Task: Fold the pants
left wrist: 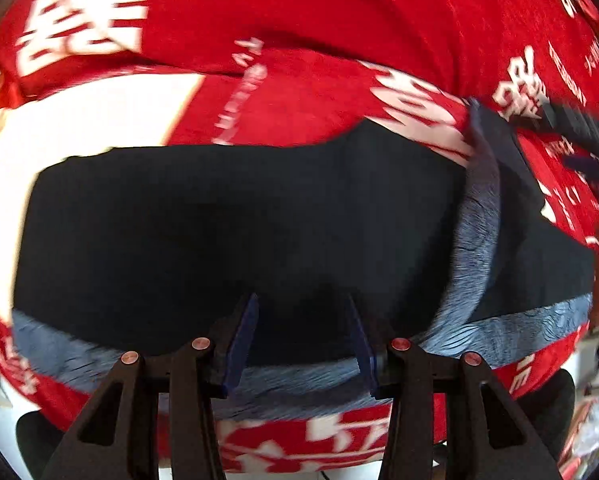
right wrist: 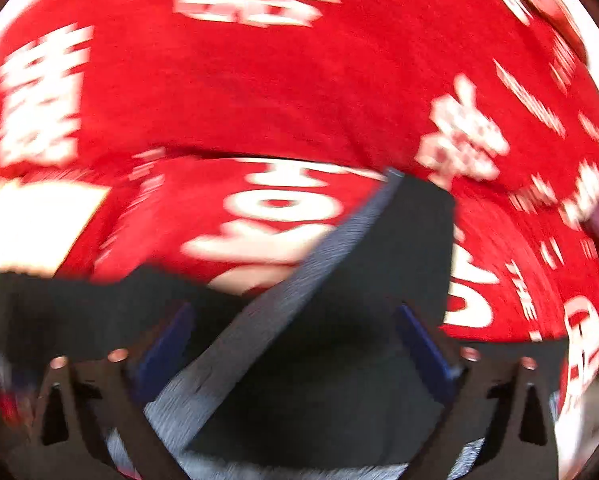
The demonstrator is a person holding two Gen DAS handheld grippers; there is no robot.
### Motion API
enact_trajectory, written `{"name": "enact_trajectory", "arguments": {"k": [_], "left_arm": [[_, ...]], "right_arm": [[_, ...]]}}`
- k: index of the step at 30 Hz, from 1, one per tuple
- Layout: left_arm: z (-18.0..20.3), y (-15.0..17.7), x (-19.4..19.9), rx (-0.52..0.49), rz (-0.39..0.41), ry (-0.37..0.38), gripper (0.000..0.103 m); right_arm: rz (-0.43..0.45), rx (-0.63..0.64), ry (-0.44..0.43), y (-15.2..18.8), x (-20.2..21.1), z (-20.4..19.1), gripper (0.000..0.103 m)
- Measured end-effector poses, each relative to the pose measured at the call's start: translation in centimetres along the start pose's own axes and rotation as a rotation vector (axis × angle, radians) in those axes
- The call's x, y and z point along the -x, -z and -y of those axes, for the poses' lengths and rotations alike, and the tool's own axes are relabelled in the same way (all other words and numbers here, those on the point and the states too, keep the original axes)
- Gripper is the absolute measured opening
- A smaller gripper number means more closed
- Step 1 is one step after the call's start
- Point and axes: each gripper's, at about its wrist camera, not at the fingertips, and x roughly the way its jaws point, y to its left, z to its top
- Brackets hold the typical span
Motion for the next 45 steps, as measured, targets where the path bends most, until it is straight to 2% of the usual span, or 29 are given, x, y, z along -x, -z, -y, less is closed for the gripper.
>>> {"name": "enact_trajectory", "arguments": {"k": [3,4,5,8,9,10,11,12,13,15,18,22,24,27,29,30,31,33,34,35,36,39,42,45], "left_arm": [[0.8,-0.4,-1.3,-0.031,-0.014,-0.036,0.047],[0.9,-0.5,-1.3,-0.038,-0.012,-0.039,0.051],[0.9,-0.4,-1.3,-0.039,-0.015,-0.024,0.058],[0.8,-0.3,-1.4,-0.038,-0.020,-0.005,0.059],[0.8,-0.3,-1.5,-0.042,-0.019,-0.009,0.059],[1.2,-0.2,-1.6,-0.045,-0.016,-0.013,0.059],[1.2,-0.3,-1.6,-0.047,-0.014,-0.017,0.059],[1.2,-0.3,-1.6,-0.047,-0.016,-0.021,0.059],[1.3,-0.3,-1.4,-0.045,-0.019,-0.023,0.059],[1.3,-0.4,-0.8,-0.030,-0.015,-0.002,0.059],[1.5,-0.8,-0.3,-0.030,0.001,0.018,0.059],[3.1,-0.3,-0.2,-0.070,-0.011,0.040,0.059],[4.4,-0.1,-0.6,-0.093,-0.032,0.052,0.059],[7.7,0.3,-1.0,-0.172,-0.041,0.067,0.059],[9.5,0.6,-1.6,-0.215,-0.054,0.080,0.059],[10.2,0.8,-2.1,-0.230,-0.070,0.071,0.059],[10.8,0.9,-2.7,-0.235,-0.076,0.043,0.059],[11.5,1.1,-2.7,-0.244,-0.057,0.033,0.068],[11.7,1.1,-2.8,-0.243,-0.060,0.030,0.068],[11.8,1.1,-2.8,-0.241,-0.059,0.027,0.068],[11.8,1.0,-2.8,-0.240,-0.060,0.027,0.068],[12.0,0.9,-2.7,-0.231,-0.063,0.020,0.068],[12.2,1.0,-2.9,-0.228,-0.059,-0.003,0.068],[12.3,1.1,-3.1,-0.228,-0.054,-0.013,0.071]], "right_arm": [[-0.100,-0.122,0.021,-3.6,-3.5,2.0,0.103],[-0.136,-0.137,0.039,-4.4,-5.1,2.2,0.103],[-0.189,-0.144,0.055,-5.1,-6.9,2.2,0.103],[-0.367,-0.107,0.124,-5.6,-12.0,1.9,0.102],[-0.414,-0.073,0.150,-5.4,-13.3,1.7,0.098],[-0.448,-0.056,0.172,-4.9,-14.2,1.9,0.063],[-0.478,-0.076,0.153,-4.2,-14.6,2.6,0.042],[-0.458,-0.134,0.095,-3.9,-13.9,3.6,0.037],[-0.442,-0.168,0.074,-3.7,-13.0,4.4,0.013],[-0.381,-0.246,0.022,-2.9,-10.4,6.5,0.013],[-0.257,-0.327,0.009,-1.0,-5.9,9.2,0.013],[-0.086,-0.459,0.032,5.3,0.9,13.1,0.011],[-0.063,-0.512,0.051,8.9,2.3,14.5,0.011],[-0.090,-0.574,0.100,13.7,1.8,16.7,0.011],[-0.110,-0.605,0.042,16.1,0.4,18.0,0.011],[-0.077,-0.607,0.013,16.6,0.7,18.5,0.011],[-0.058,-0.575,0.007,16.6,1.1,18.5,0.016],[-0.065,-0.476,0.032,16.1,1.6,18.0,0.029],[-0.054,-0.428,0.043,15.7,2.0,17.8,0.051],[-0.037,-0.397,0.051,15.5,2.3,17.9,0.080],[-0.010,-0.370,0.064,15.3,2.6,18.2,0.087],[0.084,-0.335,0.099,14.0,3.6,19.9,0.087],[0.094,-0.313,0.102,11.5,2.7,21.1,0.088],[0.072,-0.243,0.121,8.5,0.7,20.0,0.088]]}}
